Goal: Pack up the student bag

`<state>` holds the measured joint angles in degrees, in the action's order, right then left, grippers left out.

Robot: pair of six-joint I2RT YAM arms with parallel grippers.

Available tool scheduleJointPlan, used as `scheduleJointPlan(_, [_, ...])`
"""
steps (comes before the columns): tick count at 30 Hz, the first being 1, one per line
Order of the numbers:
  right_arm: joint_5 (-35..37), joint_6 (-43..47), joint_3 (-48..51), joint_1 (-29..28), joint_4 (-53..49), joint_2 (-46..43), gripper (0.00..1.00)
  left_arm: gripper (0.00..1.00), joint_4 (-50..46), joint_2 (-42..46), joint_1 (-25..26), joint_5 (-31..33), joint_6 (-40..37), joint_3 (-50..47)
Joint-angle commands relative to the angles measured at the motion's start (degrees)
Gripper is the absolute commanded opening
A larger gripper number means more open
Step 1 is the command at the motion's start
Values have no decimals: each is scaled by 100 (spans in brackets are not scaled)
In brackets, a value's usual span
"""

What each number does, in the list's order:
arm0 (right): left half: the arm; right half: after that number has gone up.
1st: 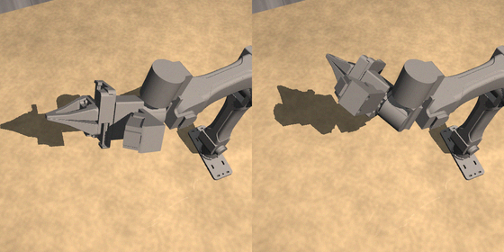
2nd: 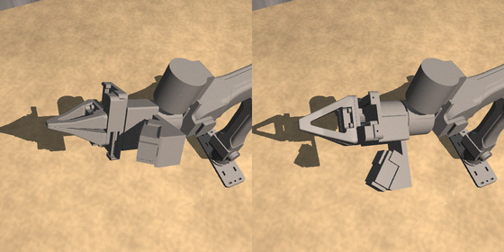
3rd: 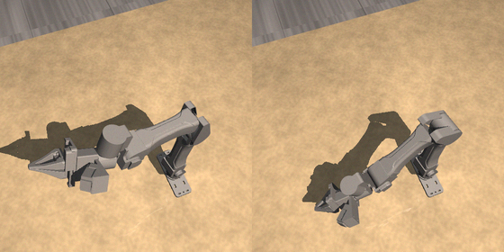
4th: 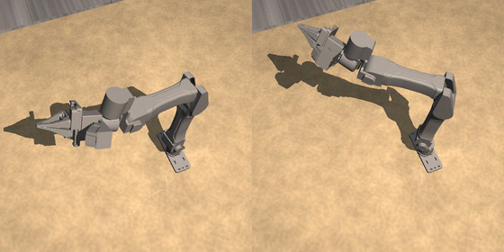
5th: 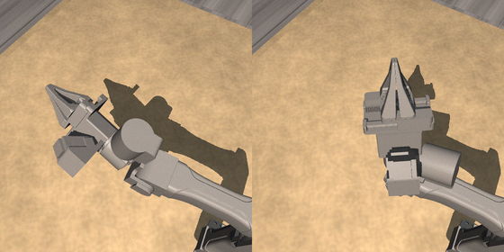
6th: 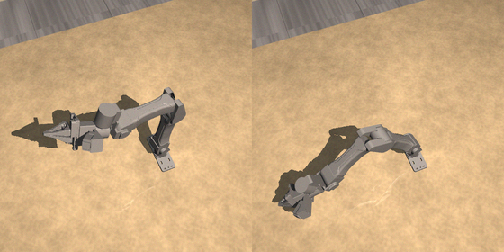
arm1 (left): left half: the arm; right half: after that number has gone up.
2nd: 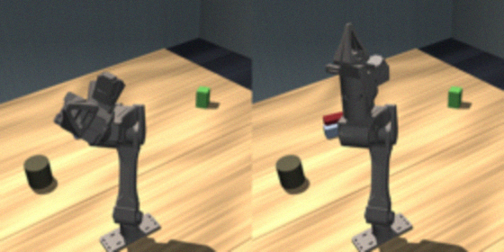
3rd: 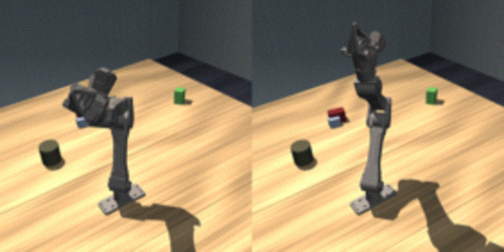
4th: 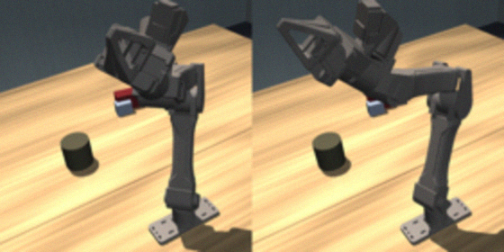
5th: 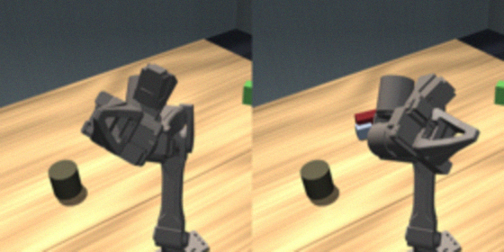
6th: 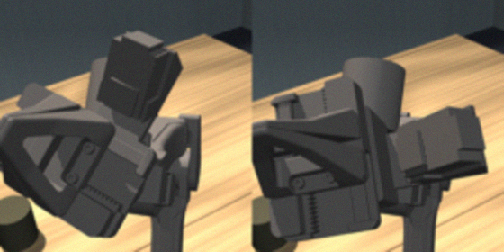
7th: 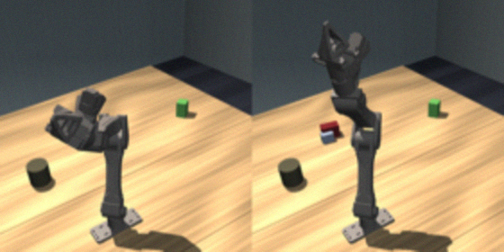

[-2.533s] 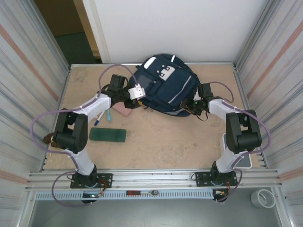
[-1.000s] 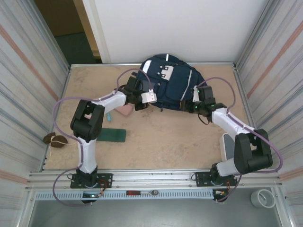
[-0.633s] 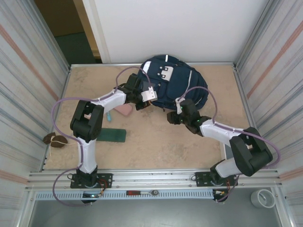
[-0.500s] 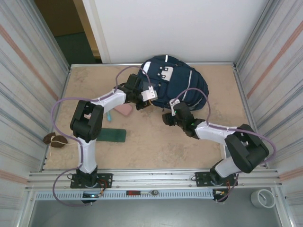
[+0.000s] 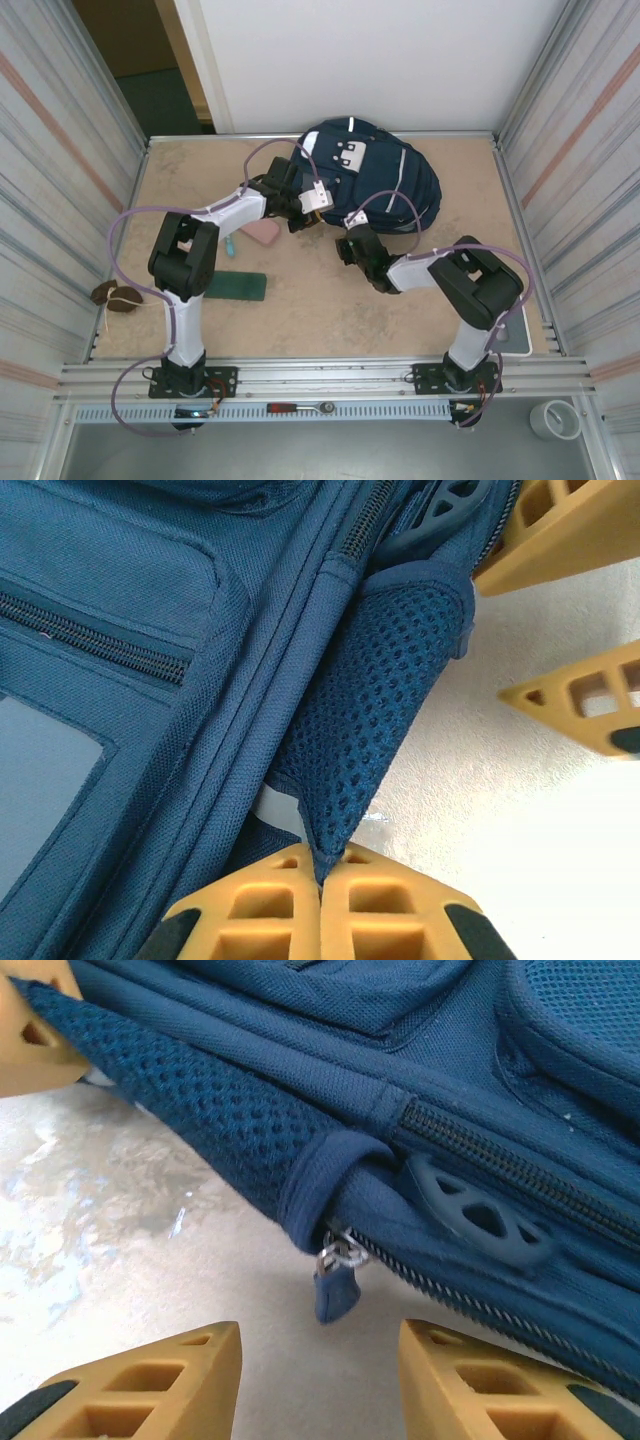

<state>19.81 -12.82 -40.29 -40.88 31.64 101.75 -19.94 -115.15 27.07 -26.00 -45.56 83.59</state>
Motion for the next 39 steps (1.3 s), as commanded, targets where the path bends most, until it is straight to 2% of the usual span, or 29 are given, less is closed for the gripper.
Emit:
scheduleJointPlan(1, [349,-31,-264,-34,393,246,42,0,-89,485,2,-419,48,215])
scheduleJointPlan(11, [791,-52,-679,-43,406,736,26,0,-84,503,5,-450,14,158])
scheduleJointPlan(16, [853,8,-691,-34,315,668,5,0,-89,485,-43,-441,12,146])
scheduleJointPlan(18, [890,7,-646,-34,205,599,0,0,-89,492,-77,-415,1,132])
scheduleJointPlan(24, [893,-109,-199,20,-96,133,0,0,-62,511,-196,-284,-106,40])
scheduleJointPlan(33, [533,-566,471,441,-868,-693,0,0,-47,520,-399,-74,-361,-44])
scheduleJointPlan(39, [-44,-740,758,920,-1373,-1220,0,0,7,521,-550,107,-465,-58])
